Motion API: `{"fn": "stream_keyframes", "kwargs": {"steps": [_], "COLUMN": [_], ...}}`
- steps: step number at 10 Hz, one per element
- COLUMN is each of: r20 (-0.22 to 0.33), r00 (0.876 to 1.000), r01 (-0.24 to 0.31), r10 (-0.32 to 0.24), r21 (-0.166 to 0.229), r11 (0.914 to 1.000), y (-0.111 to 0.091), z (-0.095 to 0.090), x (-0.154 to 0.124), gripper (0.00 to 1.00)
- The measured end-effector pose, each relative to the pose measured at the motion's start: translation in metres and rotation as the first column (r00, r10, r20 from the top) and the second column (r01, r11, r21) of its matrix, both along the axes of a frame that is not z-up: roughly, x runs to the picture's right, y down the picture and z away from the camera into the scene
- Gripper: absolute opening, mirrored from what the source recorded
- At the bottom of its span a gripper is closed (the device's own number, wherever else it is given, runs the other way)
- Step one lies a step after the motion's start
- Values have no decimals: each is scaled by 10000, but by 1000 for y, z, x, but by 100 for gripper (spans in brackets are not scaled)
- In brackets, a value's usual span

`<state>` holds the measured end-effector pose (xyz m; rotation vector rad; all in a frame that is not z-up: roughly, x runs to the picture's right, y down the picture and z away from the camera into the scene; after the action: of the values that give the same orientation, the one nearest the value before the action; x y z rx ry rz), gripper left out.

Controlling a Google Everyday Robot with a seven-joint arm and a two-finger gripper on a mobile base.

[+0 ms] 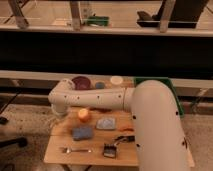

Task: Place banana in table surface

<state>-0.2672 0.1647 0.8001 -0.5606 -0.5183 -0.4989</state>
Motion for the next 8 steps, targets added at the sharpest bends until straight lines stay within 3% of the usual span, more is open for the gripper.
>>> {"fn": "stream_keyframes", "kwargs": {"steps": [2, 4, 5, 8], "r20": [41, -3, -21, -185], "r00": [9999, 9999, 9998, 9997], "r01": [94, 136, 178, 181], "r10": [-94, -136, -178, -181], "r21": [-27, -30, -18, 0], "r11": [10000, 9999, 9998, 9998], "y": [3, 4, 5, 5], "z": [2, 4, 5, 11], "x": [-3, -2, -4, -1], "gripper": [59, 74, 79, 80]}}
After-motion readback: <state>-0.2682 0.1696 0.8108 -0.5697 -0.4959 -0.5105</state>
